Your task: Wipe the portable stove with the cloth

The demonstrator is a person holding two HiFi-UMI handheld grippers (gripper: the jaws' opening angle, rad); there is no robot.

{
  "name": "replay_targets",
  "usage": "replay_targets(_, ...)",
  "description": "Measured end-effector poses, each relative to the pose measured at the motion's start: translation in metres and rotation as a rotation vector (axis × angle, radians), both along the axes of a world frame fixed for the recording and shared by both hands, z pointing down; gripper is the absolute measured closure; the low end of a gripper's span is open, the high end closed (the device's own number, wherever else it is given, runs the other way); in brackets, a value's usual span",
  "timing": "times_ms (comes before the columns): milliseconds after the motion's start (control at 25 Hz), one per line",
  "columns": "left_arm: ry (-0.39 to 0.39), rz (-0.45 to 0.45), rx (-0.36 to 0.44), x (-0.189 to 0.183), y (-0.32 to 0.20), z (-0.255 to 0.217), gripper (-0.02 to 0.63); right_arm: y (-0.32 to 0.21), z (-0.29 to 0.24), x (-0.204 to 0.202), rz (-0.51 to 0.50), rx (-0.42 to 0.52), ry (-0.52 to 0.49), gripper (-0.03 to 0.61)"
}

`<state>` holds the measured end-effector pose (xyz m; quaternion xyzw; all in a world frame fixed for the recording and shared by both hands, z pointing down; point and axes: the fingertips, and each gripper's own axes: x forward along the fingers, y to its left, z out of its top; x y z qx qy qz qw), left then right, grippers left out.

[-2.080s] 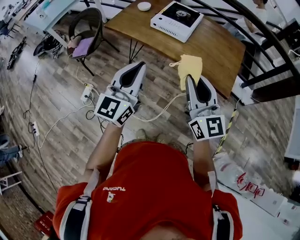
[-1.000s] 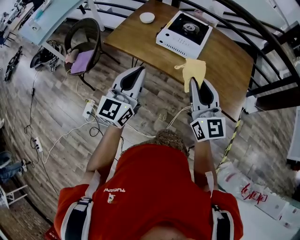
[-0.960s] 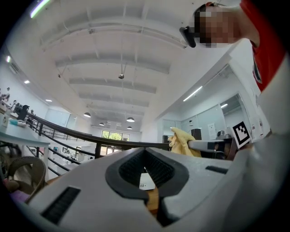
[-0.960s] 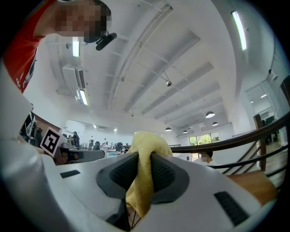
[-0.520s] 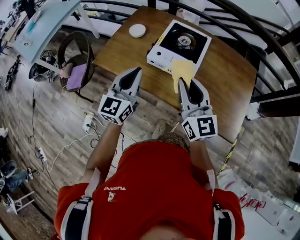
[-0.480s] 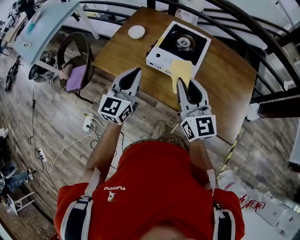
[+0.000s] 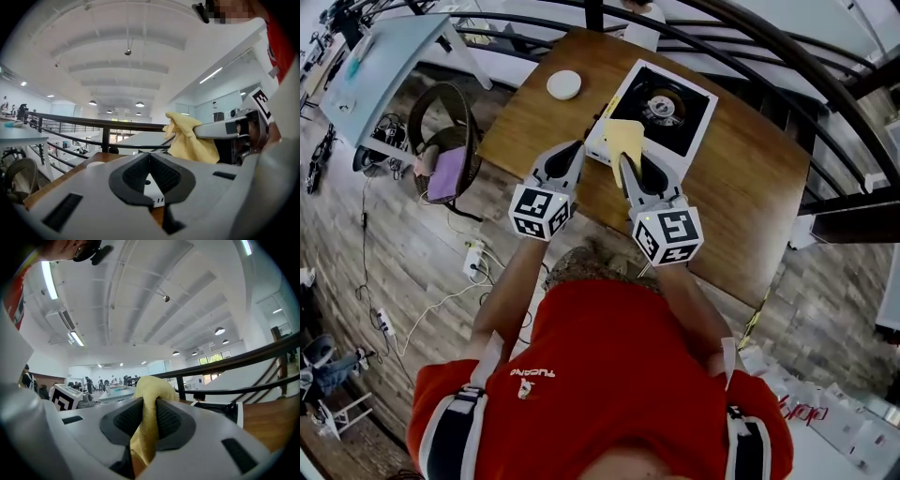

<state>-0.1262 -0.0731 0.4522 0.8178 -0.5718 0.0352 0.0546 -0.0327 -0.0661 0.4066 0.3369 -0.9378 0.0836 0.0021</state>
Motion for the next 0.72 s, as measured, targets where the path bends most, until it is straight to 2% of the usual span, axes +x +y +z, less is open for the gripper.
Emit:
replay_targets(160,-0.011,0.014,-0.075,-0.008,-0.018,0.025,0.603,-0.023,0.026,-0.023,0.029,-0.085,0.065,0.491)
replay_targets(440,-0.027,0.065,-0.205,-0.02,-0.057,0.056,0.595,-0.056,0.066,-0.059,0.072,-0.165,0.206,0.491)
replay_targets(560,-0.015,0.1,-0.266,-0.02,-0.072,0.072,0.531,-0.069,0.084,-0.067,0.088,-0.208,0.264,0.491)
replay_targets(720,-0.025,0.135,-0.324,-0.021,-0.085,0.088,0.497,-0.081,0.107,-0.074,0.104,-0.27,0.326,0.49)
